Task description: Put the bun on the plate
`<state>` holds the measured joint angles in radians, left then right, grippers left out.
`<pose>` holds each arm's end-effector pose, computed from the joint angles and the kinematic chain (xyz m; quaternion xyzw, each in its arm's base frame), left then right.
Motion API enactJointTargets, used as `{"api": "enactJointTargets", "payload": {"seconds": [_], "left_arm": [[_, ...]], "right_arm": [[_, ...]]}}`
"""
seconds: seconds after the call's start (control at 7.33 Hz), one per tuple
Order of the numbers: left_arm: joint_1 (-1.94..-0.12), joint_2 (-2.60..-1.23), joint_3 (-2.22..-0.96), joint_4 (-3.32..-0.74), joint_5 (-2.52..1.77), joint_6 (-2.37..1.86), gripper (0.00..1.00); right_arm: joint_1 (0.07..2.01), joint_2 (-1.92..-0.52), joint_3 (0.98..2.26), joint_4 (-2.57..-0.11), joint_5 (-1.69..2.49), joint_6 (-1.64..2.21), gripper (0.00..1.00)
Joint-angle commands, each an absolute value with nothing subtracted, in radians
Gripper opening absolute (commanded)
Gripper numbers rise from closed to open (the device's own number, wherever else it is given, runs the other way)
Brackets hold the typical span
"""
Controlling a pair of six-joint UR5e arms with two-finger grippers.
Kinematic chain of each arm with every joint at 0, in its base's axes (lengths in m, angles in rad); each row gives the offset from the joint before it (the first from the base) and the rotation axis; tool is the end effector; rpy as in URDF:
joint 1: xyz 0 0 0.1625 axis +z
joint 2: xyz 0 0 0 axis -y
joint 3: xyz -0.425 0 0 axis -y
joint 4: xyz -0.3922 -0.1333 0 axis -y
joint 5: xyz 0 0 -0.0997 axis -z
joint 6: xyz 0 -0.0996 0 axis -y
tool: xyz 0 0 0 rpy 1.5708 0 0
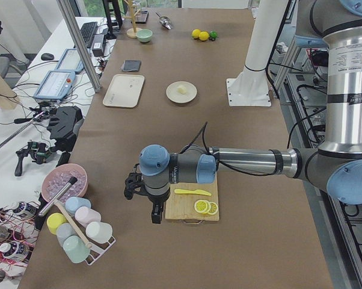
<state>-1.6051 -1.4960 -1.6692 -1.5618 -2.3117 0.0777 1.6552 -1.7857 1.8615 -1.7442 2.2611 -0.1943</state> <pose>-0.0818 -0.4586 0.6491 0.0271 0.3611 0.0229 0.9319 0.1027 -0.3849 0.6342 0.0015 -0.3410 -0.0351 0.9394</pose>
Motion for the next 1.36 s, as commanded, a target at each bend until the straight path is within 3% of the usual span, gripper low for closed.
{"api": "enactJointTargets", "payload": {"seconds": [0.0, 1.23], "left_arm": [[-1.603, -1.486, -1.674, -1.565, -2.312, 0.080, 0.98], [-1.603, -1.480, -1.677, -1.617, -2.312, 0.081, 0.98]], "right_arm": [[1.655, -1.786, 1.861, -1.746, 2.263, -0.195, 1.00], [1.655, -1.796, 1.848, -1.747, 2.275, -0.196, 1.00]]}}
